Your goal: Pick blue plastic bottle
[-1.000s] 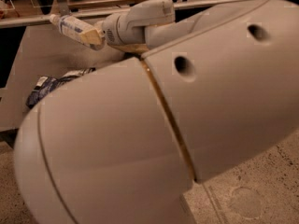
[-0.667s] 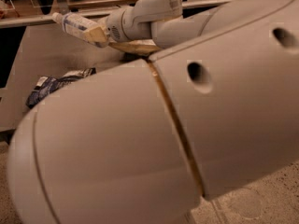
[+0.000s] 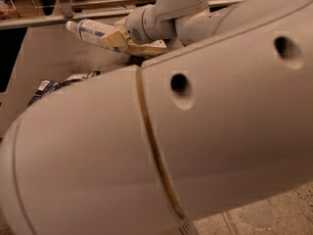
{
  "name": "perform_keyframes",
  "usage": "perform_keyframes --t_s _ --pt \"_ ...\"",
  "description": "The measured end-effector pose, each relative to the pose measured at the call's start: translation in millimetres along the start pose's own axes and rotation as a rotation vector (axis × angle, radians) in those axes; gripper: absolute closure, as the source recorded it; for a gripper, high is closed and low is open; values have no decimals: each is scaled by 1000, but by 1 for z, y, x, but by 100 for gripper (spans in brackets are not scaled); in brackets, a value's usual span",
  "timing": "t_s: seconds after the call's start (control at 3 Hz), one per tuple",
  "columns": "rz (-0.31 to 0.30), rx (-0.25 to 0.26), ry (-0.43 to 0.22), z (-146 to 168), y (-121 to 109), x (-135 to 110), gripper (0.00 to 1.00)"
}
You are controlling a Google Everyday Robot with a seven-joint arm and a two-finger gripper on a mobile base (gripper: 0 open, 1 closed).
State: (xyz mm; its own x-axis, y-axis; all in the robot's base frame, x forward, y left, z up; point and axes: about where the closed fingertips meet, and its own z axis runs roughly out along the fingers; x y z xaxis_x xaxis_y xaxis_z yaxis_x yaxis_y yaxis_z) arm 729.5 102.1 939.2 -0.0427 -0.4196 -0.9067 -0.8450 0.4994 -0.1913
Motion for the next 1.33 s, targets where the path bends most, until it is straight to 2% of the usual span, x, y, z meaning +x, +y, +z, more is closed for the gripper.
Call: perform_keyframes --t_s 0.67,1.0,1.33 --pt "63 -22 -25 -20 -2 7 100" --pt "62 -23 -24 -21 -2 7 100" --pt "16 -17 -25 -24 -4 8 82"
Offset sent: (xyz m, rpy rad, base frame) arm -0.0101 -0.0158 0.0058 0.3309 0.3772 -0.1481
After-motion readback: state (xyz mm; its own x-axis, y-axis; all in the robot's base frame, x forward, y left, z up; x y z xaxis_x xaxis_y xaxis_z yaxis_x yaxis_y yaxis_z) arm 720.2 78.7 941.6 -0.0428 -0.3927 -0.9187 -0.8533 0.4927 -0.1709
